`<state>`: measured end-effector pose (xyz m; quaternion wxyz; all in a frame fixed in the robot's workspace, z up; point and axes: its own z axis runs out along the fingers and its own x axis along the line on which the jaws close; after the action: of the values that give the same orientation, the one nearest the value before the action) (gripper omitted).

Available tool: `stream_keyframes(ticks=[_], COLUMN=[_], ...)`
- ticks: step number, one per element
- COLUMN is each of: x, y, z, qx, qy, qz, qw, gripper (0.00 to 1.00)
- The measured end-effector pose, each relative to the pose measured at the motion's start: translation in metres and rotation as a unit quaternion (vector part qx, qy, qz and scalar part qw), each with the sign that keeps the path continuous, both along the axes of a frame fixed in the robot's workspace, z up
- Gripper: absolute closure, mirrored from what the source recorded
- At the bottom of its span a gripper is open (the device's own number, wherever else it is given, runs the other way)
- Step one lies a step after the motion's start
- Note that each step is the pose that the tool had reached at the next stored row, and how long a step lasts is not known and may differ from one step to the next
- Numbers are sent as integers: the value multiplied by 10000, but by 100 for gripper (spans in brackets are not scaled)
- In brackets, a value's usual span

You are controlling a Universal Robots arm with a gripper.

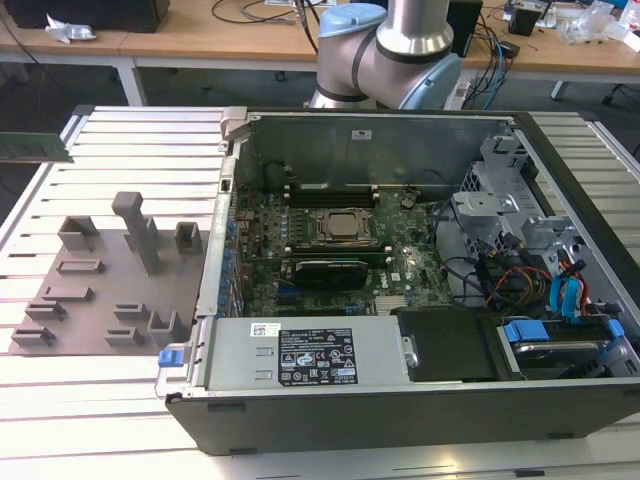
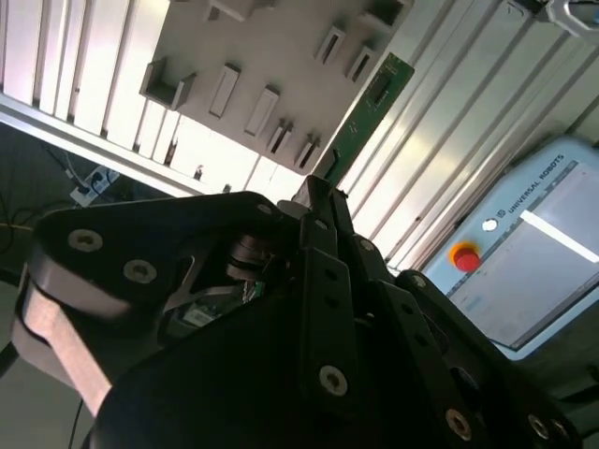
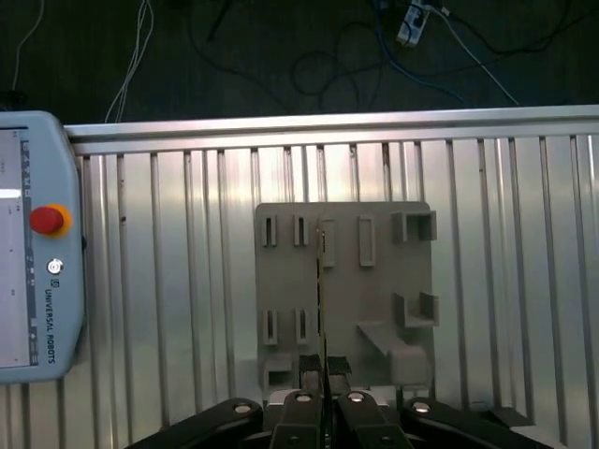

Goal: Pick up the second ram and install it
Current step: 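Pick up the second ram and move it above second insertion slot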

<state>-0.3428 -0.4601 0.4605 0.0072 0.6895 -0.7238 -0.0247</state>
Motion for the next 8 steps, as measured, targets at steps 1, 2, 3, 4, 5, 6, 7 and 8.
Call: stream_keyframes(ticks=[1, 2, 3, 4, 5, 6, 7, 8], x=[52, 105, 164, 219, 306, 399, 467, 515], y=[-1, 0, 0, 0, 0, 0, 1, 1], z=[-4, -11, -19, -26, -38, -50, -65, -79], qx=[-1, -1, -2, -5, -8, -8, -8, -10], qy=[3, 4, 6, 8, 9, 13, 17, 19], qz=[1, 0, 0, -1, 1, 0, -1, 0], qw=[10000, 10000, 10000, 10000, 10000, 10000, 10000, 10000], gripper=[87, 87, 87, 87, 87, 87, 87, 87])
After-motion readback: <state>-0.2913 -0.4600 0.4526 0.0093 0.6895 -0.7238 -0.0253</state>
